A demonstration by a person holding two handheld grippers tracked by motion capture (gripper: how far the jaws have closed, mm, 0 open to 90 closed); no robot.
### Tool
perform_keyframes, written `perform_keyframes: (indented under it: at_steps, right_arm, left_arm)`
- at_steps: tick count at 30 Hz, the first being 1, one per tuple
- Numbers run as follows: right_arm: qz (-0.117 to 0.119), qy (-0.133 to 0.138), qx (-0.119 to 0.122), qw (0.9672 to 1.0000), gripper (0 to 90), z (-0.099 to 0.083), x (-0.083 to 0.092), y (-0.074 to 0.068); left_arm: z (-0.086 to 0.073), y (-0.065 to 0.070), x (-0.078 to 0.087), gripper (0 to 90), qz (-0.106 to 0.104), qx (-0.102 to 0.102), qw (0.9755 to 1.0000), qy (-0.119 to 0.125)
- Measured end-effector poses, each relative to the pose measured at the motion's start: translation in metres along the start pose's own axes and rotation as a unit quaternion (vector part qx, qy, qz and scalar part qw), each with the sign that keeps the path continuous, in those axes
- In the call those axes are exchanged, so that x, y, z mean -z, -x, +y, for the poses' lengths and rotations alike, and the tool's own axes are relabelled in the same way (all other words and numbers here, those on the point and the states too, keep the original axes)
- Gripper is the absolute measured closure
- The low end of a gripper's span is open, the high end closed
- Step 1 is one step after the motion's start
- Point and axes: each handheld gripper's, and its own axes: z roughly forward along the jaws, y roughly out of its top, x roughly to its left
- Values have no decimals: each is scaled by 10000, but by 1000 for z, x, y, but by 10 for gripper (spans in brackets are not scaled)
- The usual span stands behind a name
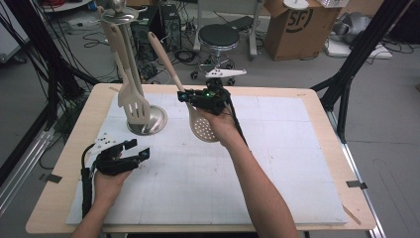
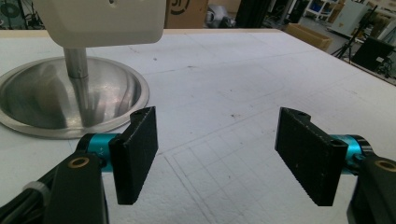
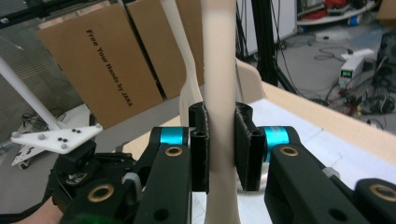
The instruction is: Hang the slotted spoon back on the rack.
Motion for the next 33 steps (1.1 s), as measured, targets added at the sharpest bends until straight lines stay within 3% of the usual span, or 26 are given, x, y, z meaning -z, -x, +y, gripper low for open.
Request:
perform_keyframes:
  at_steps: [5, 10, 21, 33]
  right_arm:
    - [78, 177, 101, 9998, 787, 12, 1, -4]
    - [95, 128, 172, 9997, 787, 20, -1, -8]
    - [197, 289, 138, 9993, 787, 23, 5, -7]
    - [442, 204, 50, 9988, 787, 26, -5, -6]
  left_arm:
    - [0, 0, 0, 304, -12, 11, 10000, 15]
    - [0, 0, 0, 304, -12, 21, 10000, 23]
    - [0, 0, 0, 304, -29, 23, 10000, 15]
    - [0, 0, 0, 304, 1, 15, 10000, 7]
